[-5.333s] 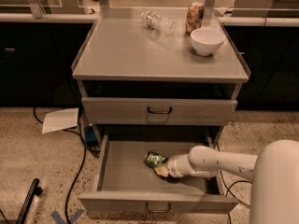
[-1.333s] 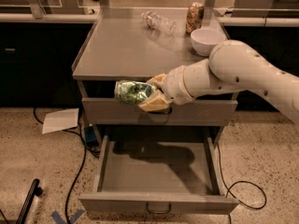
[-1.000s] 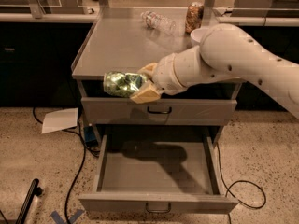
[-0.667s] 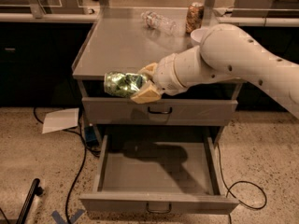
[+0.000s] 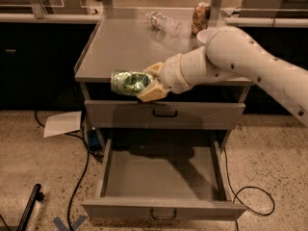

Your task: Pick green can from middle drawer and place on counter

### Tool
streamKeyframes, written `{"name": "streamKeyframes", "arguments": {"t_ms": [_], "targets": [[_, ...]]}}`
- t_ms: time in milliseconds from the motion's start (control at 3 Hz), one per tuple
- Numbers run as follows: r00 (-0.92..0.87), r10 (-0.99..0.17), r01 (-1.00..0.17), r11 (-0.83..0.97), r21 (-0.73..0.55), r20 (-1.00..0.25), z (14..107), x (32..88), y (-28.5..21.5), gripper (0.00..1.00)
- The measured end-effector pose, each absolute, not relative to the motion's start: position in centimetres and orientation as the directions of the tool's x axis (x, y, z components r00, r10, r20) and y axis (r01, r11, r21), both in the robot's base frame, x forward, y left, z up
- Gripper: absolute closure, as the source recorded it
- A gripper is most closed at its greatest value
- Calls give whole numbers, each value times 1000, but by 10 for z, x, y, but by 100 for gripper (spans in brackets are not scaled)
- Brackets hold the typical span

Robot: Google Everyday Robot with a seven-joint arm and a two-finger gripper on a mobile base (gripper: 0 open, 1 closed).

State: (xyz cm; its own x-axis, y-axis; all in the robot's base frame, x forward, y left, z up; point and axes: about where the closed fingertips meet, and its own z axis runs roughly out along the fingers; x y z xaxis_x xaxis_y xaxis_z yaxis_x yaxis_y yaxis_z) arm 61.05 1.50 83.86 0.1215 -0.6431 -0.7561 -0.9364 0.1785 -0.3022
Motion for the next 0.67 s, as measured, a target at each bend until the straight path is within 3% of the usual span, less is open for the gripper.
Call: {"name": "streamKeyframes", "arguments": {"t_ms": [667], "targets": [[182, -657, -931, 125, -344, -731, 876, 688, 16, 100]]}}
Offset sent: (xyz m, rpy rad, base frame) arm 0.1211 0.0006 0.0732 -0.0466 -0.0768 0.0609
